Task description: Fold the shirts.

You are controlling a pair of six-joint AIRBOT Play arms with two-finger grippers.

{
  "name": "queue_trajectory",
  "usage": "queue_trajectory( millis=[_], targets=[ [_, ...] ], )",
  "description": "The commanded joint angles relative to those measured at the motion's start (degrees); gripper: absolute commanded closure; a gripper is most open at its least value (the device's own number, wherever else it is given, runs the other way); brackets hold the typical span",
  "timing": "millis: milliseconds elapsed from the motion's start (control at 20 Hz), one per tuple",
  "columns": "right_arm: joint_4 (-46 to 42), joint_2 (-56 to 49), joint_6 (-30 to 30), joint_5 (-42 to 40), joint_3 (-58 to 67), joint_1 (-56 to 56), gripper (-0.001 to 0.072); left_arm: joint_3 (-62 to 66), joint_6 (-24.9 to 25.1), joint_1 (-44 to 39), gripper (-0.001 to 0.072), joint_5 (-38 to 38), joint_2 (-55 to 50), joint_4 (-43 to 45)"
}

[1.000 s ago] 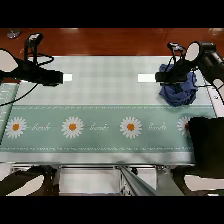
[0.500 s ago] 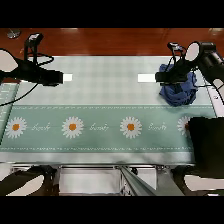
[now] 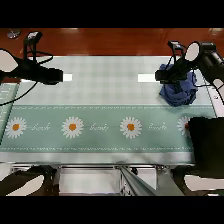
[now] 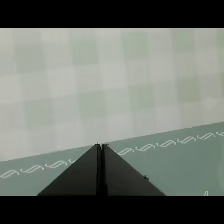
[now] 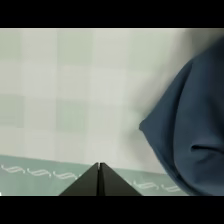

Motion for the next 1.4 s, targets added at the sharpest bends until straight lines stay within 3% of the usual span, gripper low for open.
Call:
queue_trajectory(
  millis=[0, 50, 100, 150, 200, 300, 400, 500, 700, 800, 850, 900, 950, 1200, 1350],
  targets=[
    [-0.7, -0.1, 0.0, -5.4, 0.0, 0.0, 0.0686, 0.0, 0.0, 0.0, 0.0688, 8.0, -0.1, 0.0],
    [-1.8, -0.1, 0.1, -8.4, 0.0, 0.0, 0.0645, 0.0, 0.0, 0.0, 0.0687, 10.9, -0.2, 0.0],
    [-4.1, -0.1, 0.3, -11.5, 0.0, 0.0, 0.0357, 0.0, 0.0, 0.0, 0.0646, 13.6, -0.5, 0.0],
    [-6.9, -0.2, 0.4, -14.2, 0.0, 0.0, 0.0090, 0.0, 0.0, 0.0, 0.0378, 15.9, -1.2, 0.0],
    [-10.7, -0.4, 0.6, -17.2, 0.0, 0.0, 0.0087, 0.0, -0.2, 0.0, -0.0006, 17.6, -2.0, 0.0],
    [-21.9, -1.2, 5.5, -20.7, 0.0, -1.0, 0.0087, 0.0, -0.2, 0.0, 0.0002, 18.5, -3.8, 0.0],
    [-29.4, -3.1, 12.8, -19.1, 0.0, -4.6, 0.0087, 0.0, -0.2, 0.0, 0.0002, 17.4, -5.4, 0.0],
    [-28.1, -5.4, 16.3, -15.8, 0.0, -9.5, 0.0087, 0.0, -0.2, 0.0, 0.0002, 16.7, -7.1, 0.0],
    [-16.8, -12.3, 15.7, -9.1, 0.0, -17.3, 0.0088, 0.0, -0.6, 0.0, 0.0002, 14.8, -9.7, -0.5],
    [-9.2, -15.0, 11.0, -6.4, 0.0, -18.8, 0.0111, 0.0, -0.6, 0.0, 0.0002, 13.3, -10.4, -0.4],
    [-6.5, -15.5, 8.7, -5.4, 0.0, -19.1, 0.0212, 0.0, -0.5, 0.0, 0.0002, 11.8, -10.5, -0.3],
    [-4.6, -15.4, 5.6, -4.7, 0.3, -19.1, 0.0516, 0.0, 0.1, 0.2, 0.0002, 9.7, -10.5, -0.2],
    [-3.1, -15.0, 2.8, -3.6, 1.7, -19.1, 0.0687, 0.3, 0.3, 0.6, 0.0001, 6.9, -10.2, 0.6],
    [2.4, -4.6, -2.8, -4.3, 17.4, -19.1, 0.0687, 1.7, -1.5, 6.0, 0.0001, -7.7, -5.6, -0.3],
    [11.7, 5.1, -8.0, -7.6, 22.9, -19.1, 0.0687, -0.7, 0.0, 6.1, 0.0001, -9.9, 3.0, -4.8]
  ],
)
